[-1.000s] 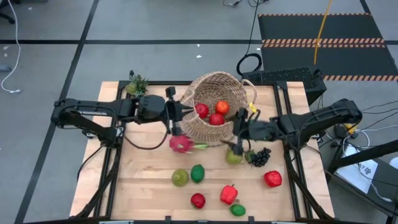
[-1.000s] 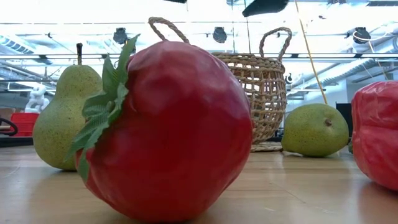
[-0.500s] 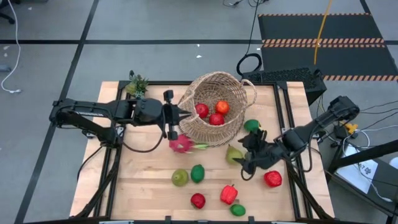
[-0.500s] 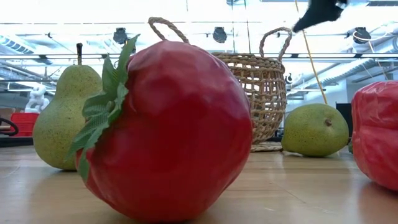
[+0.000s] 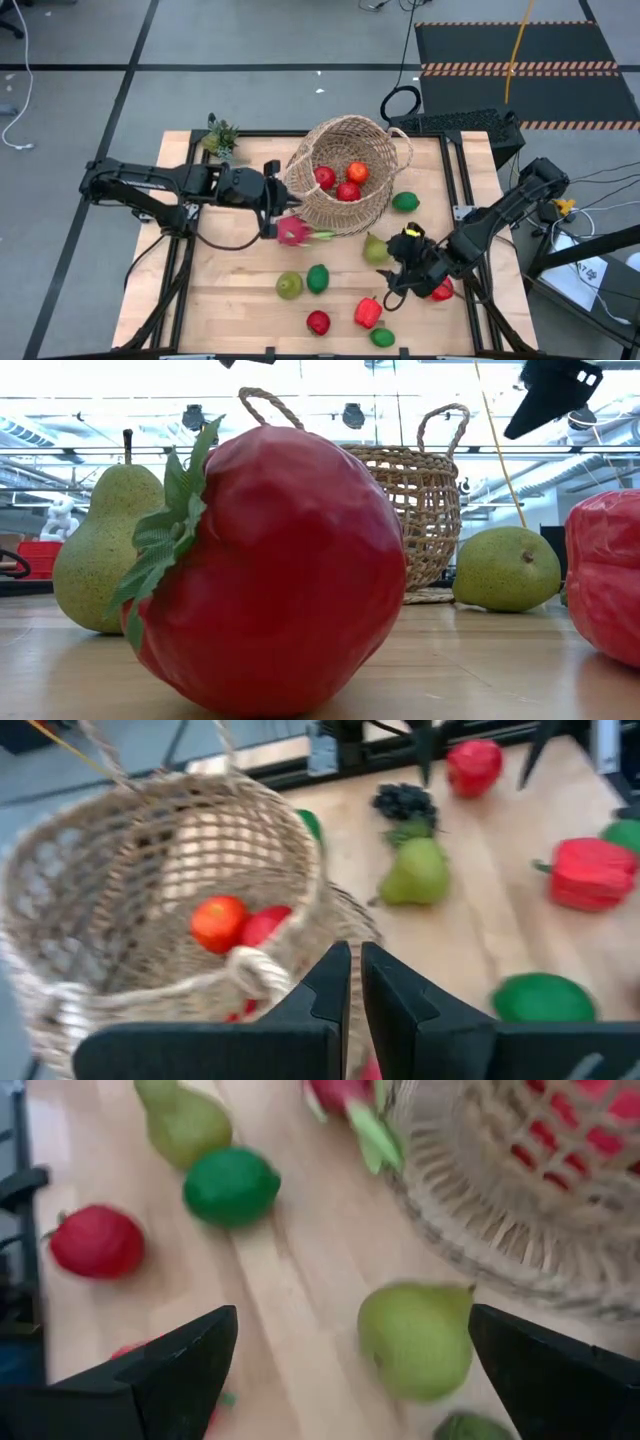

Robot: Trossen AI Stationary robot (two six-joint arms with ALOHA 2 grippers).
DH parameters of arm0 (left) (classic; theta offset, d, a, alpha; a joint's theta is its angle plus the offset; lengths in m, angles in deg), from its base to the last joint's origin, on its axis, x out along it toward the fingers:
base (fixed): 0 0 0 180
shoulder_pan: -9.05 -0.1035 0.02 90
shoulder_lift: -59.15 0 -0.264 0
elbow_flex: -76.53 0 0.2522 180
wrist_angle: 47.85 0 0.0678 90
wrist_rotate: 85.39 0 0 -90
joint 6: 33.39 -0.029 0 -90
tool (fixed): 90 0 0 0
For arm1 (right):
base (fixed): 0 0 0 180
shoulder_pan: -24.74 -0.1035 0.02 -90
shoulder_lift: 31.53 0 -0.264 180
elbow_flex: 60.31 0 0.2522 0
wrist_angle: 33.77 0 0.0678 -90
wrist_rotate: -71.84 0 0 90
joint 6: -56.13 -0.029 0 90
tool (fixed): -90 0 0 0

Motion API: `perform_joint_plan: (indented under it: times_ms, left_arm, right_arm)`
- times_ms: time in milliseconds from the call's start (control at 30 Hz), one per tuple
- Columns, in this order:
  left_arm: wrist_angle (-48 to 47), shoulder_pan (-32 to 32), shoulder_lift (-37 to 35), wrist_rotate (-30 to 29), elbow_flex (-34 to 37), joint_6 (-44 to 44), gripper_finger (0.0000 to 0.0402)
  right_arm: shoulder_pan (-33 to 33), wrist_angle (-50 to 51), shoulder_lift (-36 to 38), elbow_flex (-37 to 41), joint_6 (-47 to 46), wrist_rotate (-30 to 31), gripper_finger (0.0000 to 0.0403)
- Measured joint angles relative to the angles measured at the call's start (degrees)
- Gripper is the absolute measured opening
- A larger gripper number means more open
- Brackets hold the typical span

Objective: Build produce basket
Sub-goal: Put the left green pear into the basket

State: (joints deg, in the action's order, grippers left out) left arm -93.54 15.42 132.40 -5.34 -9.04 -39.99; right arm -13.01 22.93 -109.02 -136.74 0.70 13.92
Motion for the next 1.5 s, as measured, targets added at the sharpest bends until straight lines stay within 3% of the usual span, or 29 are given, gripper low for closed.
perform_joint_plan:
  times_ms: [200,467,833,1133,1333,1500]
  left_arm:
    - [-2.9,5.2,0.3,0.0,0.0,2.3,0.0031]
    - [-0.4,12.8,1.9,-0.2,3.2,5.1,0.0031]
    - [12.4,17.8,2.6,-0.6,14.2,8.6,0.0031]
    - [15.6,18.9,2.6,-0.6,20.7,10.4,0.0031]
    - [15.4,21.0,2.6,0.3,22.8,11.9,0.0032]
    - [15.6,25.2,2.6,1.5,22.8,14.8,0.0064]
  right_arm:
    - [-1.0,-10.0,-5.1,0.0,6.9,7.0,0.0391]
    - [-1.0,-21.9,-9.7,0.0,16.5,8.6,0.0391]
    - [-1.2,-32.7,-14.1,0.0,14.7,8.6,0.0391]
    - [-1.4,-35.4,-17.2,0.0,8.1,6.1,0.0391]
    - [-1.4,-35.4,-17.1,0.0,5.2,8.4,0.0391]
    - [-1.4,-35.4,-17.1,0.0,5.0,8.7,0.0391]
